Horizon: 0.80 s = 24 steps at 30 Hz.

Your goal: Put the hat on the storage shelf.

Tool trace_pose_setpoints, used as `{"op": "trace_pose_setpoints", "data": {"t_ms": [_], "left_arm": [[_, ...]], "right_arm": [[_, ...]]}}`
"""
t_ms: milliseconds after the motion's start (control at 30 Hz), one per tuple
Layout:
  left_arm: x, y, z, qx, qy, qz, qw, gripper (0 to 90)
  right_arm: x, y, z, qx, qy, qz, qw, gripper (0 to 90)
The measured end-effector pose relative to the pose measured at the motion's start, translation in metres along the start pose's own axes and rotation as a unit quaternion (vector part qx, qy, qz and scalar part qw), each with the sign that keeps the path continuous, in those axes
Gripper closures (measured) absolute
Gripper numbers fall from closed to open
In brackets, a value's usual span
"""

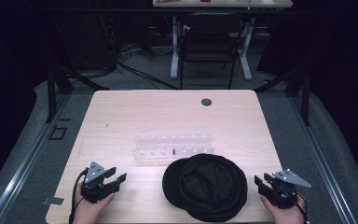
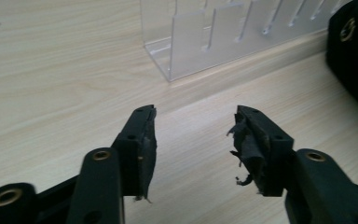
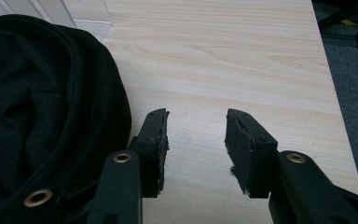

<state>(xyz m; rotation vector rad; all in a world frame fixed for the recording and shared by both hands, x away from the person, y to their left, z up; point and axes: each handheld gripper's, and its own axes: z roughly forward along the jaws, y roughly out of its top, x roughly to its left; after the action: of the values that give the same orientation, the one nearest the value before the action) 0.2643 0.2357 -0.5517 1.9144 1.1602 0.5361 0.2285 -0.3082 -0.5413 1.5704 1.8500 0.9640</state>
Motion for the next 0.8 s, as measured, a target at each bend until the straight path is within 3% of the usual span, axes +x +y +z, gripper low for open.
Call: {"op": "trace_pose_setpoints", "data": {"t_ms": [133,267,500,800], "left_arm": [[-0.0005,0.001,0.0015,0.001,-0.007,0.002,1.0,55.0],[-0.0004,-0.0003,0.0047,0.007,-0.002,0.012,0.9999,53.7],[0.0001,0.0007,0.0047,0.004,-0.008,0.006,0.9999,47.5],[0.0,0.0008,0.0056,0.008,-0.01,0.005,0.9999,47.1]], "right_arm": [[0.001,-0.0014,0.0008,0.007,0.002,0.005,1.0,56.2],[0.0012,-0.0015,0.0019,0.01,0.006,0.006,0.9999,55.5],[-0.0007,-0.0016,0.0019,0.014,-0.002,0.017,0.9998,54.5],[-0.0022,-0.0023,0.0015,0.017,0.019,0.035,0.9991,56.0]]}}
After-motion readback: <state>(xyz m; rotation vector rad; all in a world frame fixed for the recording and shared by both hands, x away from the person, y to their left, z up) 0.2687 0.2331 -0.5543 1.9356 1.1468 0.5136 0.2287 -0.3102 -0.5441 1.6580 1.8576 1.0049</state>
